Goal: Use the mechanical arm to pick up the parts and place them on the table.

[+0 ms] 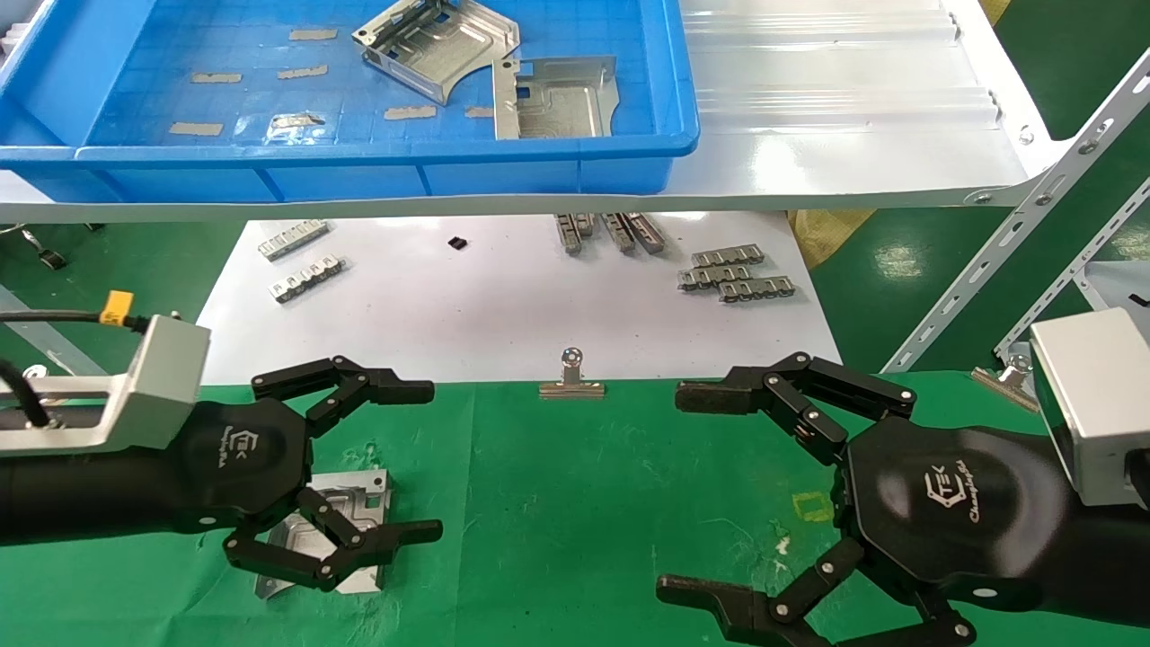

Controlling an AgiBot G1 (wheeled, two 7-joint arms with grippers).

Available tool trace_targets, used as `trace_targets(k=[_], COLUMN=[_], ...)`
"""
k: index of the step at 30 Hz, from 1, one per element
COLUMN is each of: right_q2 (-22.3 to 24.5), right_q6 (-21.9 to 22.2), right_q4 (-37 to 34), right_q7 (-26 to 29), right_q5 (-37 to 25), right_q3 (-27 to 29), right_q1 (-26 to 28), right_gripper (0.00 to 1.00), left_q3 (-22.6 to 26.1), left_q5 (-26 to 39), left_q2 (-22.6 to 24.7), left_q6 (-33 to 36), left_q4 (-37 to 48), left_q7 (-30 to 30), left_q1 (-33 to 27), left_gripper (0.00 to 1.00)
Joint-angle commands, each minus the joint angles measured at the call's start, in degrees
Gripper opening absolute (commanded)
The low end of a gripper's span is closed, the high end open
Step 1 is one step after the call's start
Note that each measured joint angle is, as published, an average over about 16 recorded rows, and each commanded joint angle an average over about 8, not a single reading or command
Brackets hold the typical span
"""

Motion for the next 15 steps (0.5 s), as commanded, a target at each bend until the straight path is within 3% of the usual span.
trace_targets(k=[1, 15], right_q2=[0.0, 0.0], right_q6=[0.0, 0.0], right_q4=[0.0, 0.0], right_q7=[0.0, 0.0], right_q5=[0.0, 0.0], right_q3=[0.0, 0.0], right_q1=[0.0, 0.0], right_gripper=[1.00, 1.00], left_q3=[-1.5, -11.7], left_q5=[-0.4, -3.3], left_q2=[-0.4, -3.0], left_q6=[-0.2, -1.7], left_q4=[-1.7, -13.4], left_q7=[-1.0, -8.2], left_q1=[1.2, 9.8], left_gripper=[1.00, 1.00])
